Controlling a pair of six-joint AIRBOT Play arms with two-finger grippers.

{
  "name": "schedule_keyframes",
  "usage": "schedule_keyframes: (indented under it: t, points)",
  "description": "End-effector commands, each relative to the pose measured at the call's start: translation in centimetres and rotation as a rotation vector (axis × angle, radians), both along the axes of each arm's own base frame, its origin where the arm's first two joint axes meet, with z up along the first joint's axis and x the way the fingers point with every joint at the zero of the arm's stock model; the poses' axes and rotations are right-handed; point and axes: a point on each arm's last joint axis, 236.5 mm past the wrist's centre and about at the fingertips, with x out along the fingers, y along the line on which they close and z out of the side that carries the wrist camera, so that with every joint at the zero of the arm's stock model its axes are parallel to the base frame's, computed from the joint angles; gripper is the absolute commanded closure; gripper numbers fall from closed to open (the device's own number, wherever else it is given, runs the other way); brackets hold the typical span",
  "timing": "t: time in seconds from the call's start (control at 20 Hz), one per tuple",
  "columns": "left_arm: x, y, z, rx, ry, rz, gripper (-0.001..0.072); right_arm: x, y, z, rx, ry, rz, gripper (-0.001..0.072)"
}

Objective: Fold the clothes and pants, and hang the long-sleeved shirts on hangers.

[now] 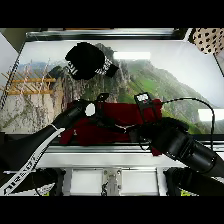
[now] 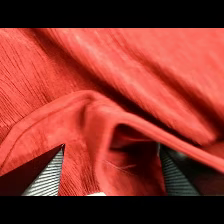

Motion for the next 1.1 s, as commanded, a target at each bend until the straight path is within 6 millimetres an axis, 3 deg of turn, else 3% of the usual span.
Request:
schedule_keyframes:
  t: [0.0,0.05,0.2,0.3,0.4,0.5,0.75,0.85,1.05]
  points:
    - [-0.1,0.1,-1.2,0.020,0.024,-0.003,0.0508,0.0,-0.1,0.2,-0.003,-0.005,0.020,0.0685]
    - [1.5,0.3,4.9,-0.044,-0.063,-0.023,0.0690,2.0,-3.0,2.0,-0.027,-0.002,-0.026,0.0685]
    - [-0.1,1.0,11.5,-0.101,-0.149,-0.083,0.0690,4.4,-5.3,4.1,0.016,-0.018,-0.097,0.0685]
    - [-2.9,1.6,13.0,-0.110,-0.149,-0.115,0.0690,5.1,-5.9,4.4,0.062,-0.002,-0.123,0.0685]
    - [-5.2,1.5,12.5,-0.126,-0.145,-0.116,0.0690,5.0,-5.6,3.8,0.104,0.049,-0.122,0.0685]
    - [-6.2,1.0,10.7,-0.132,-0.147,-0.124,0.0690,5.6,-5.8,2.5,0.088,0.087,-0.141,0.0685]
    - [-4.6,1.4,7.0,-0.073,-0.063,-0.076,0.0690,6.4,-5.2,-1.3,0.022,0.199,-0.154,0.0685]
    - [-4.3,1.3,7.0,-0.062,-0.048,-0.082,0.0689,6.0,-4.5,-1.6,0.044,0.227,-0.144,0.0684]
    - [-5.9,0.5,7.0,-0.051,-0.057,-0.197,0.0685,5.8,-4.2,-1.6,0.056,0.235,-0.139,0.0685]
